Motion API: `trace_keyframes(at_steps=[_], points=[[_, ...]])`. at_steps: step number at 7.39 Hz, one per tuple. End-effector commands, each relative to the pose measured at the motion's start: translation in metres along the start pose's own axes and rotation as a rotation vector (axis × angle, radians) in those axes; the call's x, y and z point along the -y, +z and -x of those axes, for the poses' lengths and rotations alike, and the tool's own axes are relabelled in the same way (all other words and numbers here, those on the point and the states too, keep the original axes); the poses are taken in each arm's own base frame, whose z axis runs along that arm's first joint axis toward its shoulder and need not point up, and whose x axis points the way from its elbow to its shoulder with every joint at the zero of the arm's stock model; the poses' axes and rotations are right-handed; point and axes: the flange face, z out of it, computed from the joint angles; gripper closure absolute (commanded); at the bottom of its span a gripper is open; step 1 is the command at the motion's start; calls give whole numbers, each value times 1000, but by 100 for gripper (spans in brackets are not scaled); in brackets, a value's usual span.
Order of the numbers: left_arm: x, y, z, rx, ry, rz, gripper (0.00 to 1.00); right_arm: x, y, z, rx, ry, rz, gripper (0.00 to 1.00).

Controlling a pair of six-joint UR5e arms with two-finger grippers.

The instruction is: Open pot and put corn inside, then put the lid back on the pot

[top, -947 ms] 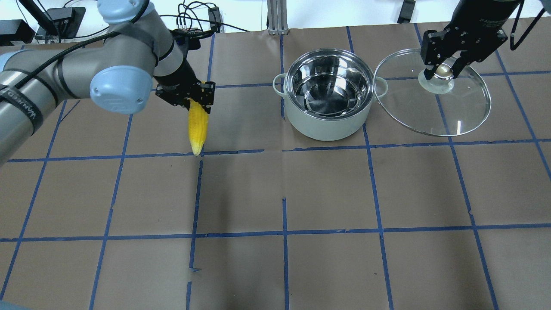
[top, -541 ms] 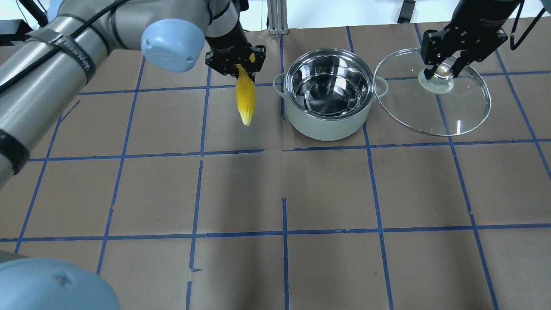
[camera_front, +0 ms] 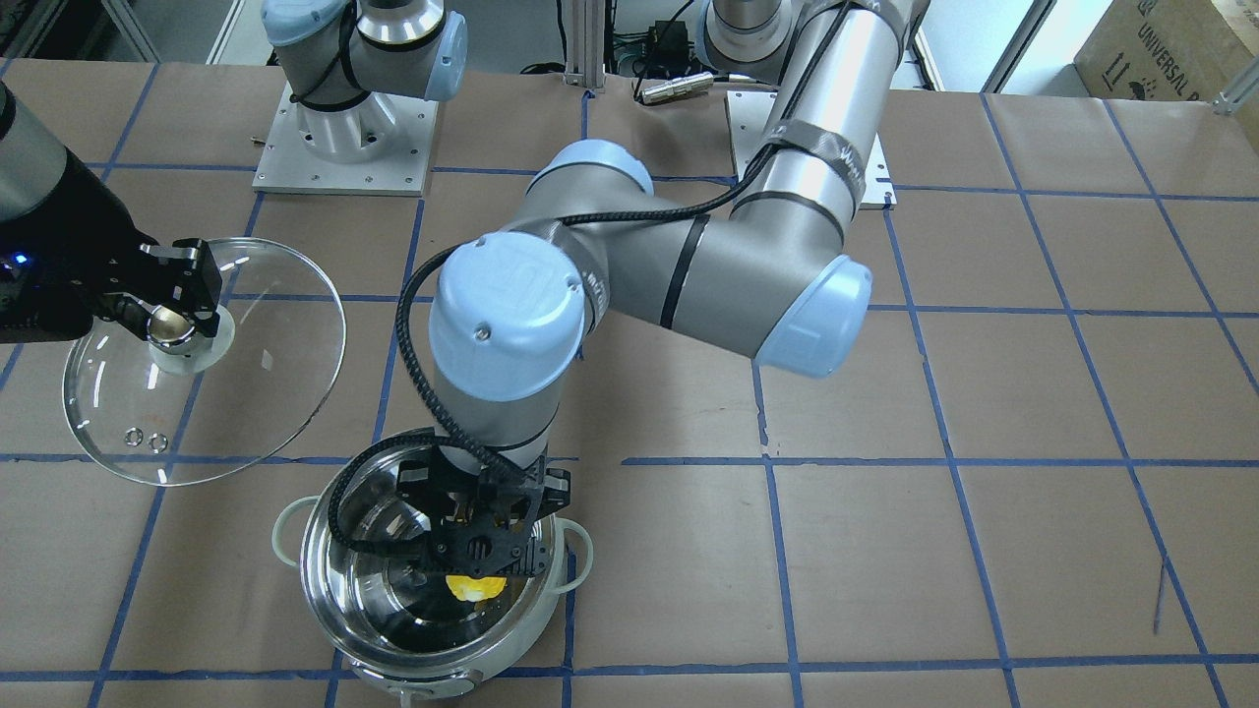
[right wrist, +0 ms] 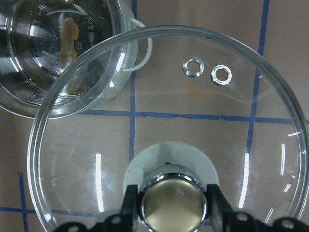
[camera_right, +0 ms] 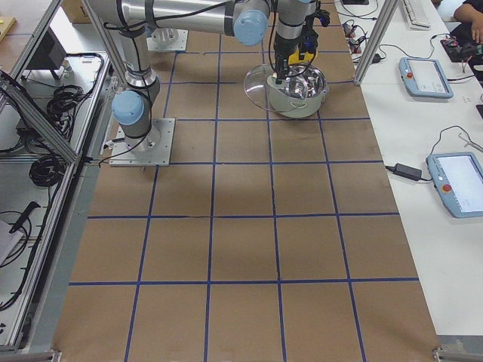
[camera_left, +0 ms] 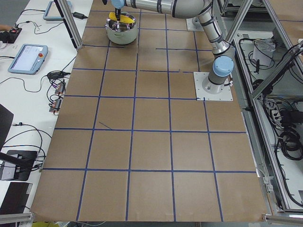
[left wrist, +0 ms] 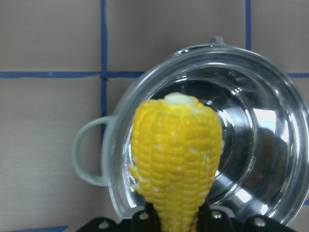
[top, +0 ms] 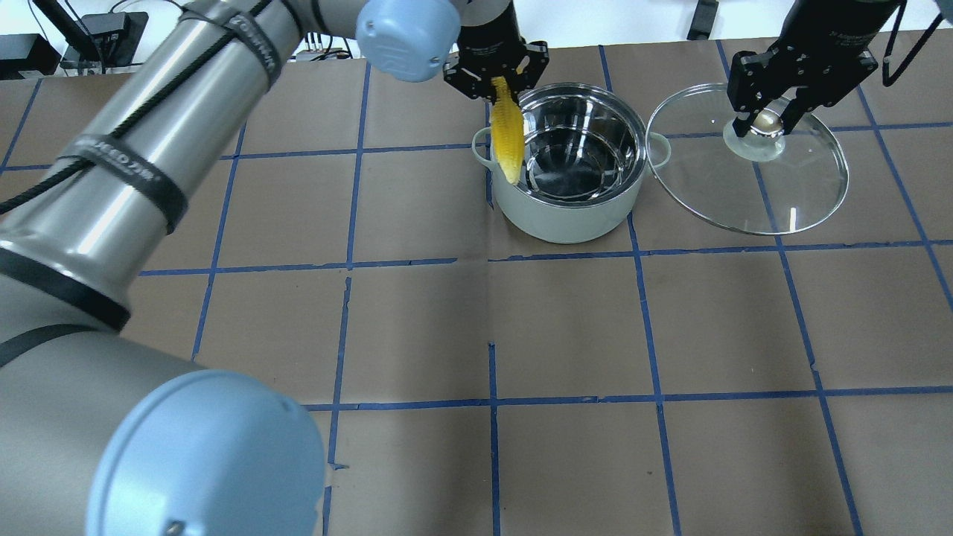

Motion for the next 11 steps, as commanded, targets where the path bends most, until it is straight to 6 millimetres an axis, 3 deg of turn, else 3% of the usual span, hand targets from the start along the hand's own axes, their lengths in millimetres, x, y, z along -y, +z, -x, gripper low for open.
trace_keyframes(at_steps=[1, 2, 3, 4, 5, 6, 7, 9, 10, 11], points=[[2, 9, -17, -15, -14, -6, 97, -1, -6, 2, -2, -4, -12, 55], [12, -1, -9, -23, -21, -25, 91, 2, -8, 8, 16, -10, -22, 55], [17, 18, -6, -4, -32, -13, 1, 2, -7, 14, 65, -10, -27, 55], [15, 31, -12, 2, -16, -1, 0, 3, -4, 23, 83, -24, -25, 55], [17, 31, -9, 1, -16, -1, 0, 4, -1, 26, 81, -29, -20, 55], [19, 19, -5, -5, -17, -14, 0, 4, 2, 26, 82, -25, -15, 55], [27, -5, 13, -13, -17, -39, 0, 4, 2, 26, 82, -26, -17, 55], [36, -47, 67, 5, 22, -26, 0, 12, 11, 29, 86, -21, -9, 55], [23, -63, 90, 49, 50, 38, 0, 24, 15, 41, 70, -43, -47, 55], [12, -86, 137, 131, 53, 82, 0, 32, 26, 66, 65, -68, -52, 55]])
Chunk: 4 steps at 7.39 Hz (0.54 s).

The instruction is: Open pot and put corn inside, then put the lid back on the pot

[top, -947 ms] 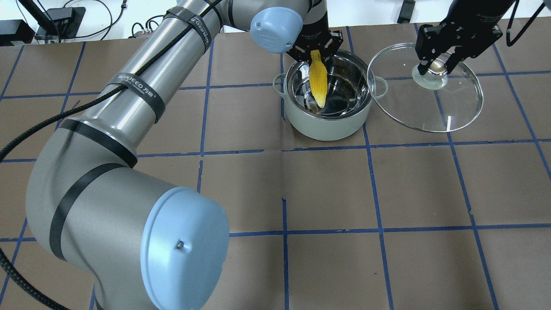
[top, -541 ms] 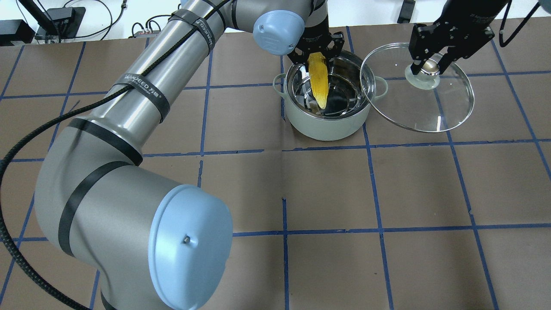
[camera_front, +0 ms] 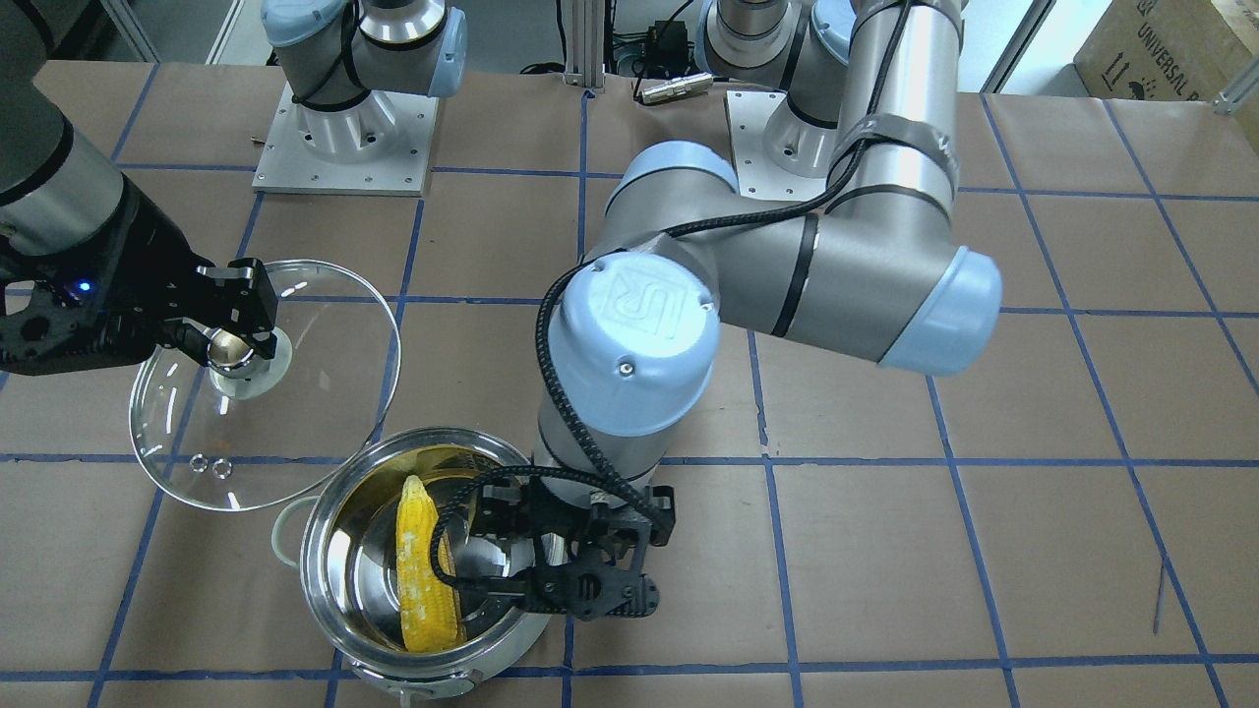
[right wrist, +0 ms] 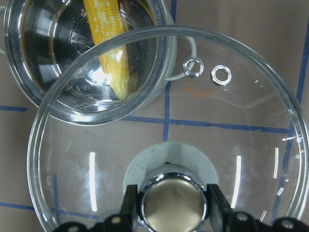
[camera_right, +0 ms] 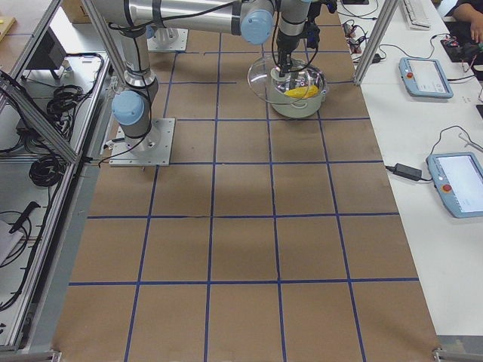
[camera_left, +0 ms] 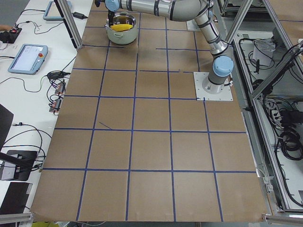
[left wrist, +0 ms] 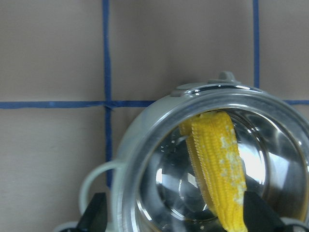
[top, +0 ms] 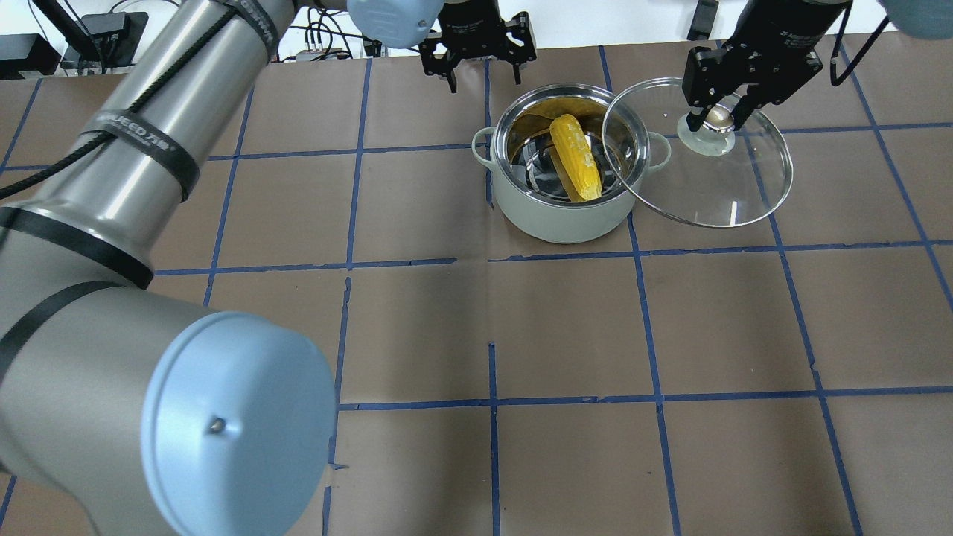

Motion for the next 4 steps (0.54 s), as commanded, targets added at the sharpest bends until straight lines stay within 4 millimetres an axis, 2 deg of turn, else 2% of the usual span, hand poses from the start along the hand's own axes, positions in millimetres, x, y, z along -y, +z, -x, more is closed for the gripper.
trace_keyframes(at_steps=[1, 2, 4], points=[[-45, -63, 99, 100, 36, 83, 0, 22, 25, 45, -18, -56, -41, 55], [-82, -83, 131, 97, 47, 92, 0, 32, 41, 60, -29, -85, -53, 55], [-160, -124, 186, 101, 29, 80, 0, 53, 53, 75, -33, -107, -55, 55]])
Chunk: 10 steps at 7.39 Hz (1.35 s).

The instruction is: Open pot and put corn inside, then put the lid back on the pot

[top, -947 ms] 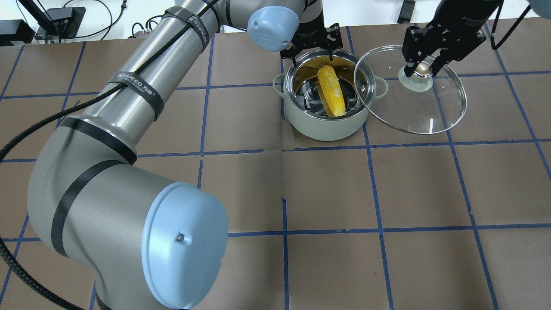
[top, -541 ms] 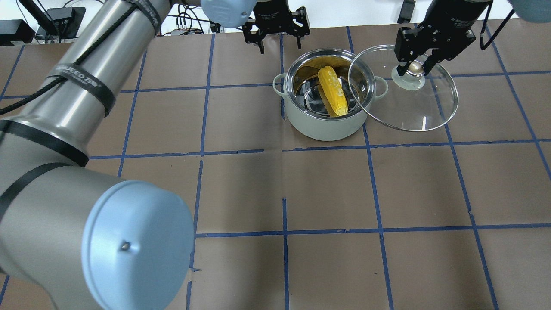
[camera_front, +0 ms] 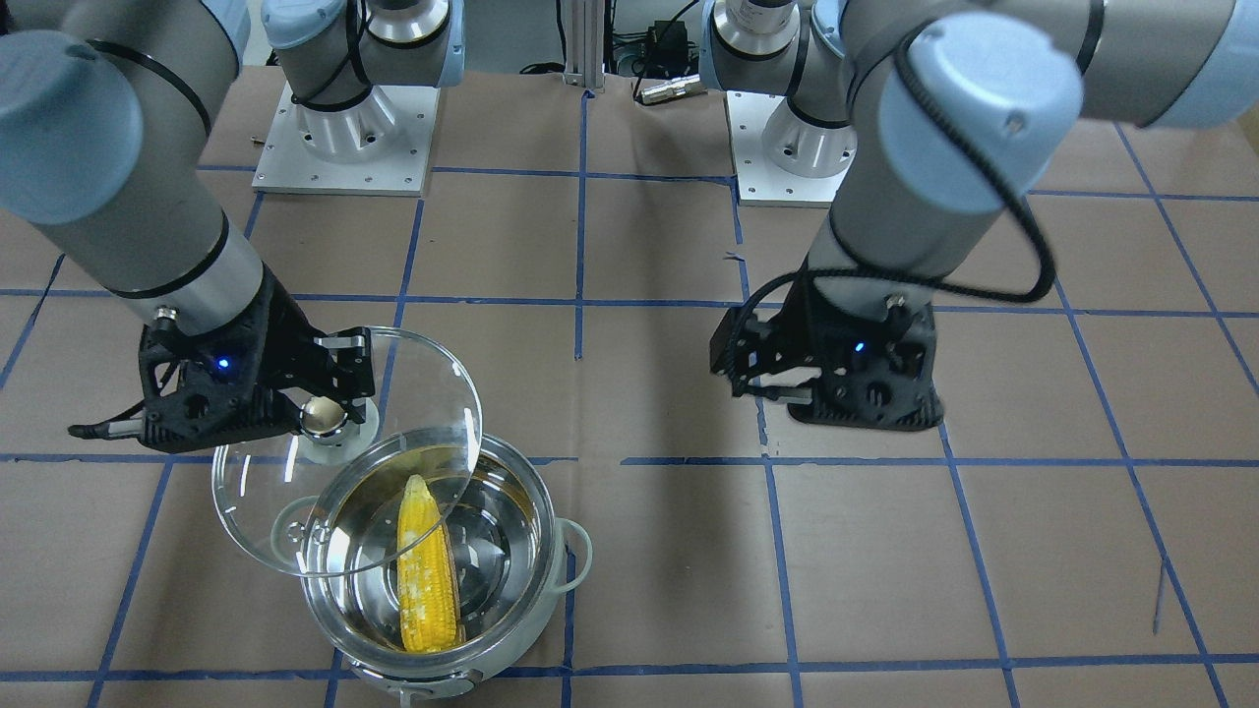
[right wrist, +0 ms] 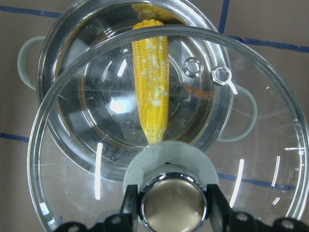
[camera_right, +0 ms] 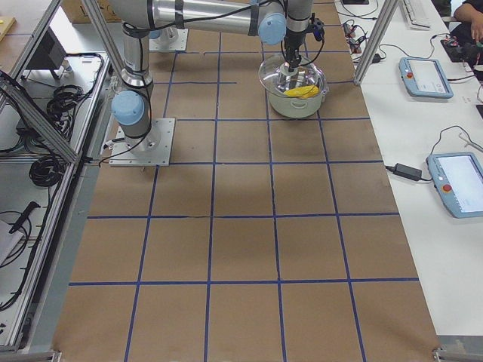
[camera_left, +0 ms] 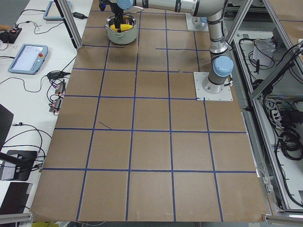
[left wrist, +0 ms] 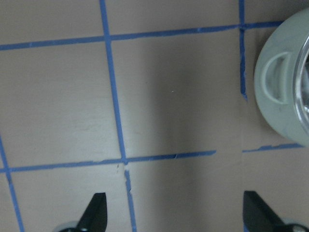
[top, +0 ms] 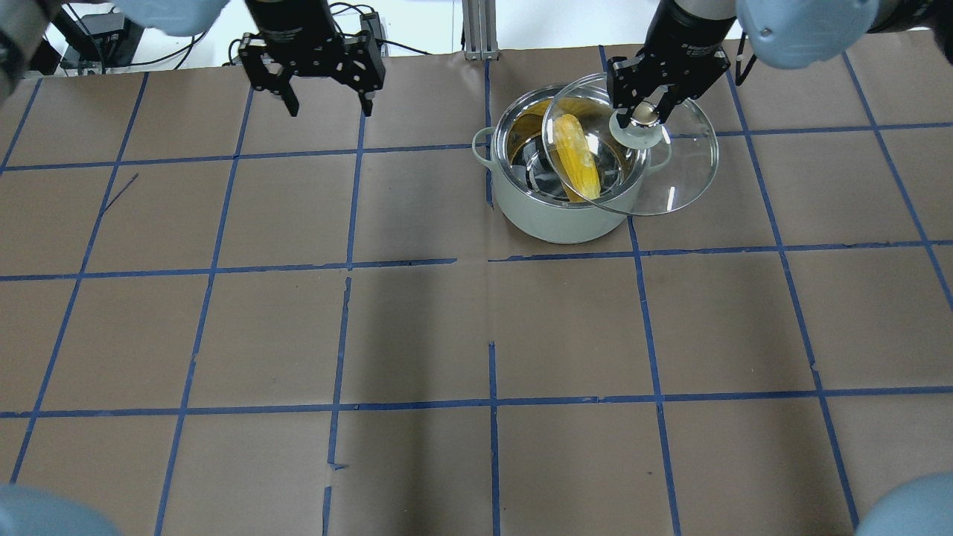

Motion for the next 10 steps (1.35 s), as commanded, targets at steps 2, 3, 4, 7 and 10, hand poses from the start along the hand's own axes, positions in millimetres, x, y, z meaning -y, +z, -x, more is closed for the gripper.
trace_keyframes(at_steps=[2, 3, 4, 7, 10], points=[[-132, -16, 50, -3, -20, -30, 0, 35, 32, 31, -22, -52, 28, 55], [-135, -12, 50, 10, -24, -99, 0, 38, 36, 46, -49, -76, 31, 55], [-129, -12, 52, 11, -29, -109, 0, 39, 38, 51, -50, -77, 33, 54], [-128, -13, 58, 62, -25, -96, 0, 42, 43, 51, -50, -78, 30, 54], [-125, -14, 59, 47, -45, -101, 0, 48, 55, 50, -46, -78, 39, 54]])
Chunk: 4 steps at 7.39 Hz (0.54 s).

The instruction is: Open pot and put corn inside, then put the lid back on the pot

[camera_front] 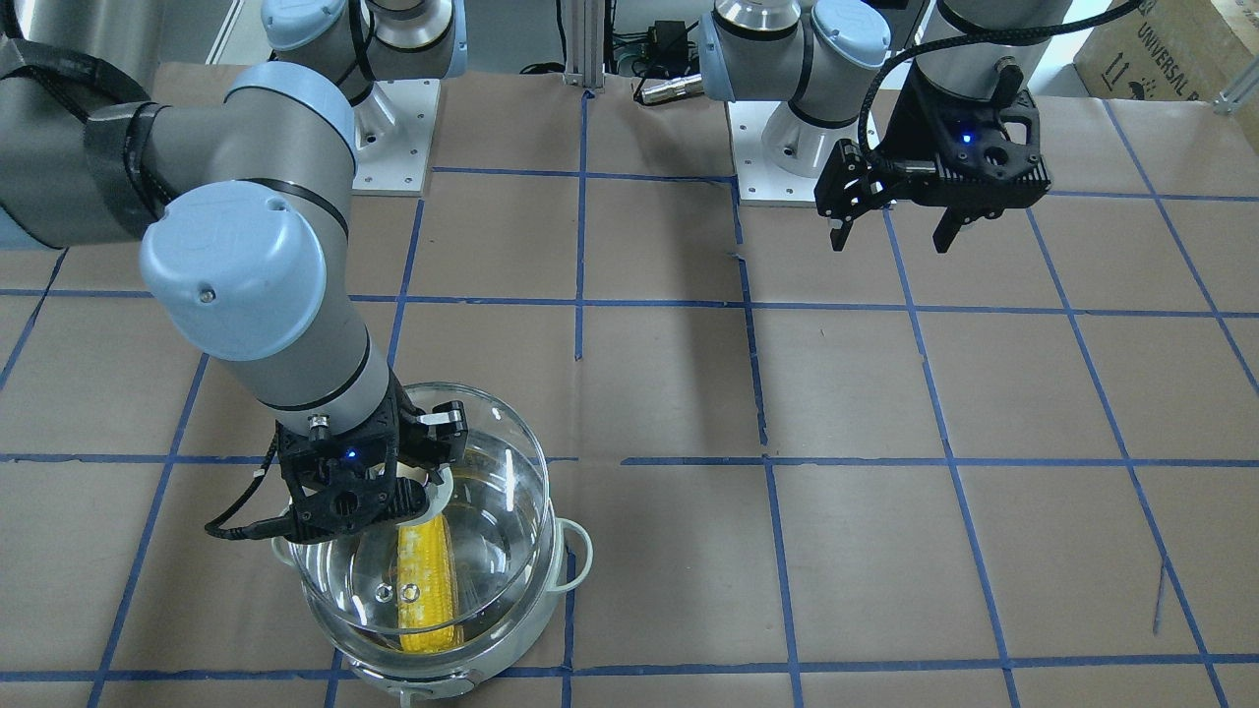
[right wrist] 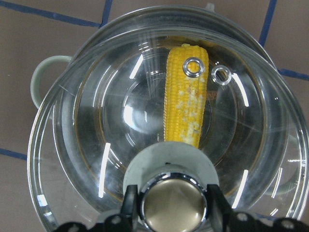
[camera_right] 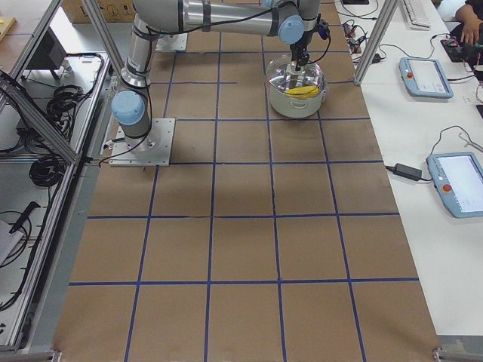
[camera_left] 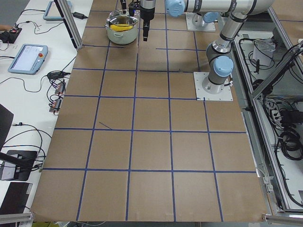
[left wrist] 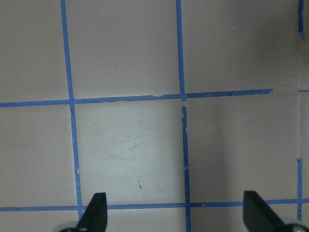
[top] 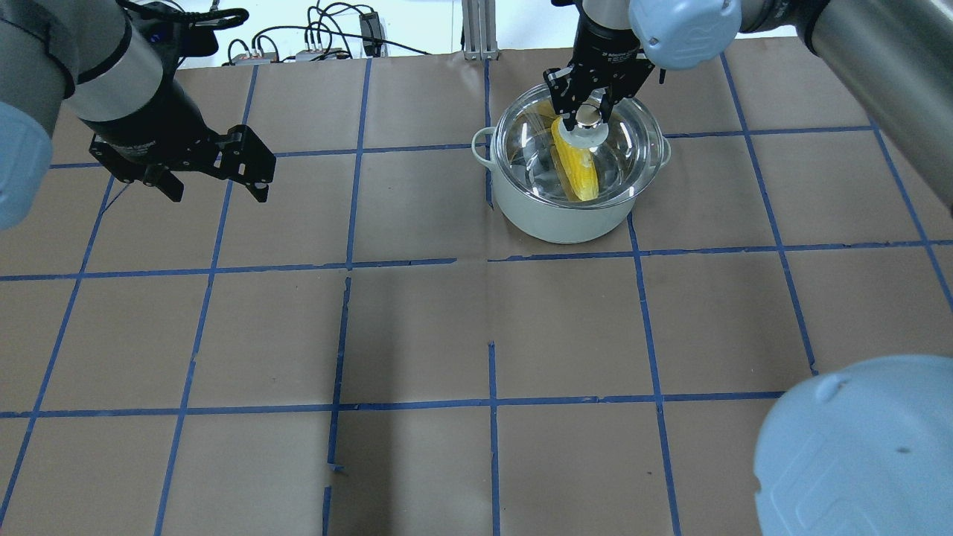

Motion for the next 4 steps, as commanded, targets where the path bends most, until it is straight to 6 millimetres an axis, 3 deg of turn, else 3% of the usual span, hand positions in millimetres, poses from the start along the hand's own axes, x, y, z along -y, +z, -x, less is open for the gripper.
trace_keyframes(at_steps=[1, 4], points=[[9, 1, 1, 6, -1, 3, 0, 7, 8, -1, 1, -2, 2, 54], [12, 3, 0, -3, 1, 4, 0, 20, 14, -1, -1, -3, 4, 54]])
